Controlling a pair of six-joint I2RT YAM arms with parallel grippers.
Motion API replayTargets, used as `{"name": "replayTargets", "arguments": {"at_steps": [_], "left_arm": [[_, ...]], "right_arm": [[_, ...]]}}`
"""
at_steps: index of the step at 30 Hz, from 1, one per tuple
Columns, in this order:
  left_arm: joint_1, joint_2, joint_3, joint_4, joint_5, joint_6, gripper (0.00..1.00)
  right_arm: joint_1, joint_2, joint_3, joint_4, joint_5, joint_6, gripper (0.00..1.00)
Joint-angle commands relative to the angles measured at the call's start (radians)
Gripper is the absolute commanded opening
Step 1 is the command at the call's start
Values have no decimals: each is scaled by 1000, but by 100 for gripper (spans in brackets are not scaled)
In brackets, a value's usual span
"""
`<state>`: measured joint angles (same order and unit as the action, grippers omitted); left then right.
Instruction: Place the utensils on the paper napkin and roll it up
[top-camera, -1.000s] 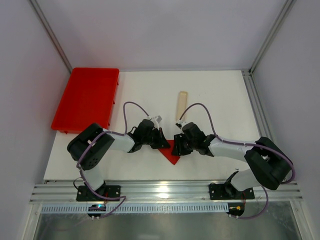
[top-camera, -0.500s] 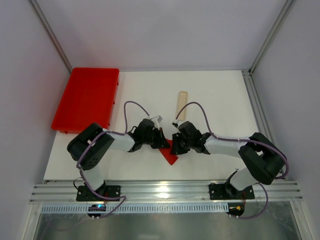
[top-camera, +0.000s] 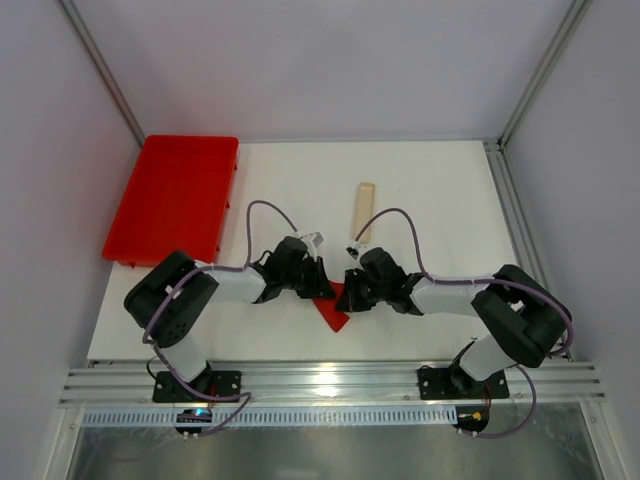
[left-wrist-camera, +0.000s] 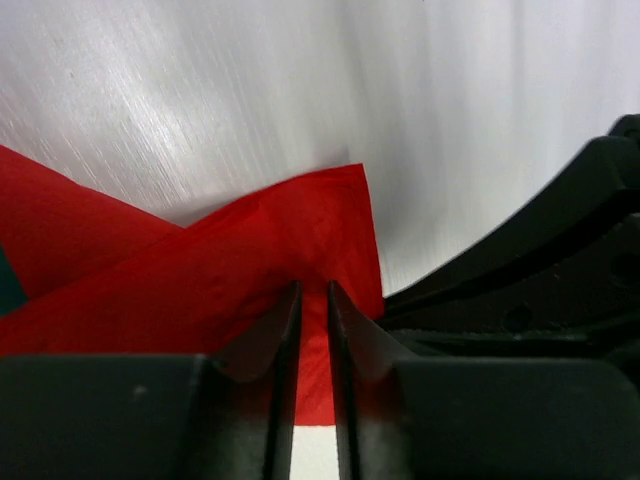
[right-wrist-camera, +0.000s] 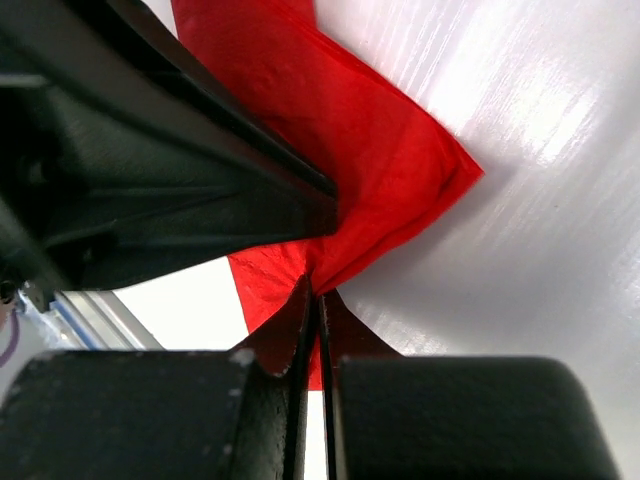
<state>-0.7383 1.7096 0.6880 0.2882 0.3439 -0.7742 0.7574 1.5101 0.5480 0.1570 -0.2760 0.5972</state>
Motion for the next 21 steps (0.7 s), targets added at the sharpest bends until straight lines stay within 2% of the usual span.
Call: {"name": "replayTargets", "arguments": {"at_steps": [1, 3, 4, 7, 16, 21], "left_arm": [[7, -92, 51, -141, -26, 52, 20], [10, -131, 70, -179, -46, 61, 28], [11, -172, 86, -226, -66, 65, 35], [13, -258, 100, -285, -108, 66, 44], [23, -452, 28, -501, -255, -31, 55], [28, -505, -82, -451, -237, -131, 56]], "right_arm": [[7, 32, -43, 27, -2, 38, 4], [7, 30, -56, 48, -5, 72, 4], [7, 27, -60, 58, -5, 84, 4], [7, 13, -79, 88, -12, 130, 3], [7, -63, -99, 113, -17, 257, 4], [7, -99, -102, 121, -17, 331, 4]]}}
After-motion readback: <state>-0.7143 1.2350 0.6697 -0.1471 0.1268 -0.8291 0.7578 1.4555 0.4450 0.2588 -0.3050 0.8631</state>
